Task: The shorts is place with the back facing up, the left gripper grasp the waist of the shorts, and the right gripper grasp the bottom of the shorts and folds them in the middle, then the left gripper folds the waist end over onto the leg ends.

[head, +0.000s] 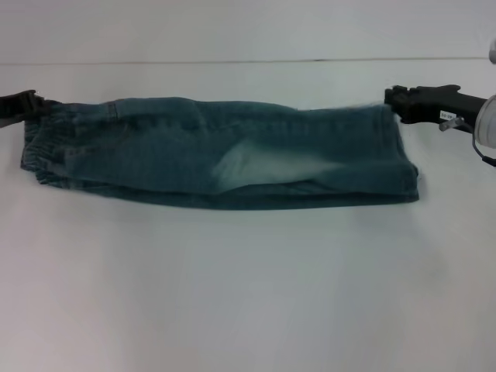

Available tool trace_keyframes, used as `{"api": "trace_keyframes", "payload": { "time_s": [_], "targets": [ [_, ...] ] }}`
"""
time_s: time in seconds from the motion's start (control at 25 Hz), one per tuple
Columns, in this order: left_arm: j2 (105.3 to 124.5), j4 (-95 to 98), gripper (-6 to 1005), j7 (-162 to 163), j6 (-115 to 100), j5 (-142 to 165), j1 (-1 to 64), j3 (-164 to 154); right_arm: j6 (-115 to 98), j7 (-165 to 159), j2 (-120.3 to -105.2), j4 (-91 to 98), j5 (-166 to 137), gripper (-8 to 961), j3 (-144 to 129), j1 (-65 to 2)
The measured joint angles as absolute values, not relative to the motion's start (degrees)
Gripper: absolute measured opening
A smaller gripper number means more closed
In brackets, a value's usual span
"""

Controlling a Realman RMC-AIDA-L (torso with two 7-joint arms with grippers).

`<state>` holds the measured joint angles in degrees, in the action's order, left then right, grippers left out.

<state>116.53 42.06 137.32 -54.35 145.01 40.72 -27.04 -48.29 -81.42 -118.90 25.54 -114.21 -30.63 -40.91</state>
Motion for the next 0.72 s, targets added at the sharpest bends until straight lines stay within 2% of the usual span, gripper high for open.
{"api": "trace_keyframes", "payload": {
  "time_s": [0.16,0.28,0.52,0.72],
  "targets": [
    [116.73,42.5,212,137.3,-54.2,145.0,40.4,-27.1,-48.1,-81.7,-118.91,25.1,-114.3,51,-31.6,-41.0],
    [116.74,42.5,224,137.3,-54.0,145.0,40.0,-27.1,-47.9,-81.8,-118.92,24.8,-114.4,167,-32.0,-41.0],
    [116.49,42.7,460,137.0,-54.2,145.0,39.4,-27.1,-49.2,-82.4,-118.77,24.7,-114.0,421,-31.6,-40.1],
    [116.39,44.4,698,135.8,-55.8,145.0,38.5,-27.0,-57.4,-86.4,-117.97,27.9,-114.0,629,-31.5,-38.4]
  ]
}}
